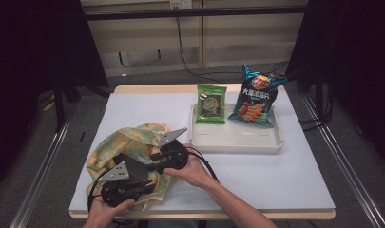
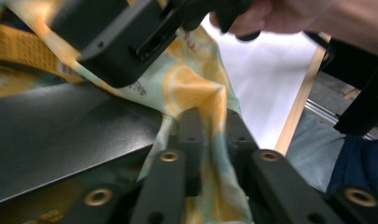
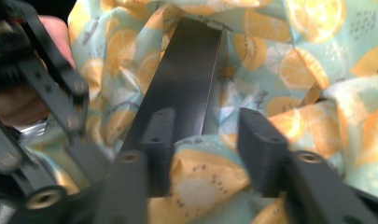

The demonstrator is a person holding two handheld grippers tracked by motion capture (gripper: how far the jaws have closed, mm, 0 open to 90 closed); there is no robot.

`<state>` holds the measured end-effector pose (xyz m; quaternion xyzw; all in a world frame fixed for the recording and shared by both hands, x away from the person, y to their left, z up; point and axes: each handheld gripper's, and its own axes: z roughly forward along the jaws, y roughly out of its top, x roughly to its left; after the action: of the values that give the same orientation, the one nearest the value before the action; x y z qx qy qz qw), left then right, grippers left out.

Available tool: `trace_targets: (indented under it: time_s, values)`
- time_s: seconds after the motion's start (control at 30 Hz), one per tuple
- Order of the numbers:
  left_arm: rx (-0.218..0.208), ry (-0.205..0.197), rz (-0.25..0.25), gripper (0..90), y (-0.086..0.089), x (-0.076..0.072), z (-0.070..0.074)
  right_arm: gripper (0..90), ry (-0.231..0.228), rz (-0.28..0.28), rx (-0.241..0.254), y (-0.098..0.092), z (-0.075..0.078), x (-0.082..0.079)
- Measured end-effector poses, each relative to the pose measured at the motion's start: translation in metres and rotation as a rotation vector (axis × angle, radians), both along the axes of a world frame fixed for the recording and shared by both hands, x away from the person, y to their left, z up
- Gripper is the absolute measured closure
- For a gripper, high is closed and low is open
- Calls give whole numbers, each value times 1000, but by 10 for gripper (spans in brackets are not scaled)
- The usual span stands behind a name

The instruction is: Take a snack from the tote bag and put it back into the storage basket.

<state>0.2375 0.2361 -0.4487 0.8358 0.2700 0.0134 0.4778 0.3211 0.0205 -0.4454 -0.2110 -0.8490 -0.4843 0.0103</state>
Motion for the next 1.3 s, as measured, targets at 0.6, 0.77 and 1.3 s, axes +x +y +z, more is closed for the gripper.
trace_targets:
  time_s: [0.6, 0.77, 1.3]
  values:
    - [-167, -46, 154, 701, 35, 6, 12, 900, 26, 7, 18, -42, -5, -18]
    - [-33, 21, 109, 708, 33, -2, 0, 900, 14, 18, -26, -47, -11, -25]
    - [44, 72, 45, 786, 29, -4, -6, 571, -27, 21, 3, -36, 8, -27]
